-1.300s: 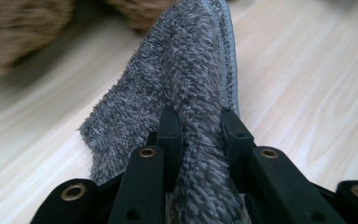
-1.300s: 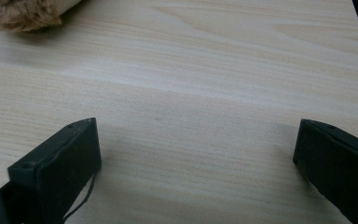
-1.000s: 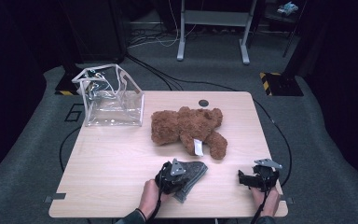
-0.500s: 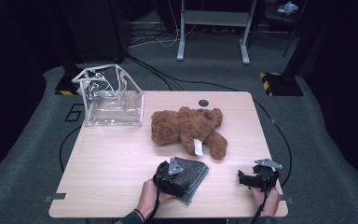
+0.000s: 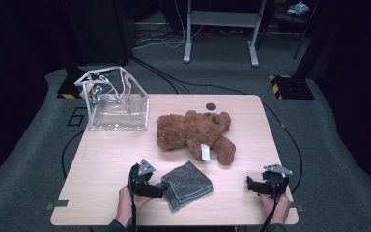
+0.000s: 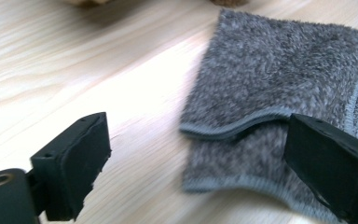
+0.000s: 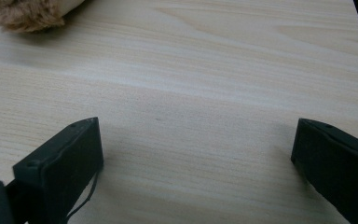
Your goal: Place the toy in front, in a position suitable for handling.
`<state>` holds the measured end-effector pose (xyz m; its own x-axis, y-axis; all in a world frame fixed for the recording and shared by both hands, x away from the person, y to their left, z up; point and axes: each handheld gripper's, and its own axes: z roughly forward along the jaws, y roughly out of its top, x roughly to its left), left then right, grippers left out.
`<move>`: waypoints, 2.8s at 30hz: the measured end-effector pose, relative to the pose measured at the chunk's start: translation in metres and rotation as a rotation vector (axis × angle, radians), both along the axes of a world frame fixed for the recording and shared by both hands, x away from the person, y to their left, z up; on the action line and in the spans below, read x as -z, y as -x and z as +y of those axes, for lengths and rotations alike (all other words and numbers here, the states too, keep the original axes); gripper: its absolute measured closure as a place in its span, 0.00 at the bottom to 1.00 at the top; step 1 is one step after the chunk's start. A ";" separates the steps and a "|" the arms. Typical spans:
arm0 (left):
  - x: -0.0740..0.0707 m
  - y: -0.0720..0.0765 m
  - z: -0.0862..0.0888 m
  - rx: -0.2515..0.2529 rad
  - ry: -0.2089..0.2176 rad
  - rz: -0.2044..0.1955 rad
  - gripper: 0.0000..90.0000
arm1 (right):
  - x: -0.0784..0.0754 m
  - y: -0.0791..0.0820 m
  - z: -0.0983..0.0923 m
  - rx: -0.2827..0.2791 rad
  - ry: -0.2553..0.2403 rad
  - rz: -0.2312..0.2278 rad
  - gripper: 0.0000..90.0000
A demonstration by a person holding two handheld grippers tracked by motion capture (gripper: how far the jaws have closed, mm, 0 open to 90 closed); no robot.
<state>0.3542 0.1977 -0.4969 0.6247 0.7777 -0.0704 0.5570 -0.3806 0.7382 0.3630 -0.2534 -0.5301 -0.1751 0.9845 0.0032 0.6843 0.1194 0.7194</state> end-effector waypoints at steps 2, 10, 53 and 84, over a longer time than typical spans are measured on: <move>0.000 0.000 0.007 -0.023 -0.011 0.003 0.07 | 0.000 0.000 0.000 0.000 -0.001 0.000 0.02; 0.017 -0.006 0.037 -0.145 -0.053 0.036 0.06 | 0.000 0.000 0.000 -0.019 0.001 0.001 0.02; 0.034 -0.007 0.052 -0.261 -0.085 -0.020 0.05 | -0.021 -0.002 0.216 -0.647 0.069 0.120 0.52; 0.034 -0.011 0.051 -0.268 -0.081 -0.021 0.06 | -0.045 0.023 0.126 -0.439 -0.064 0.042 0.82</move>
<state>0.3650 0.2487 -0.5307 0.3970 0.9178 0.0093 0.6309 -0.2802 0.7235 0.3403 -0.1271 -0.4855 -0.5753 0.8143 0.0778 0.6076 0.3617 0.7071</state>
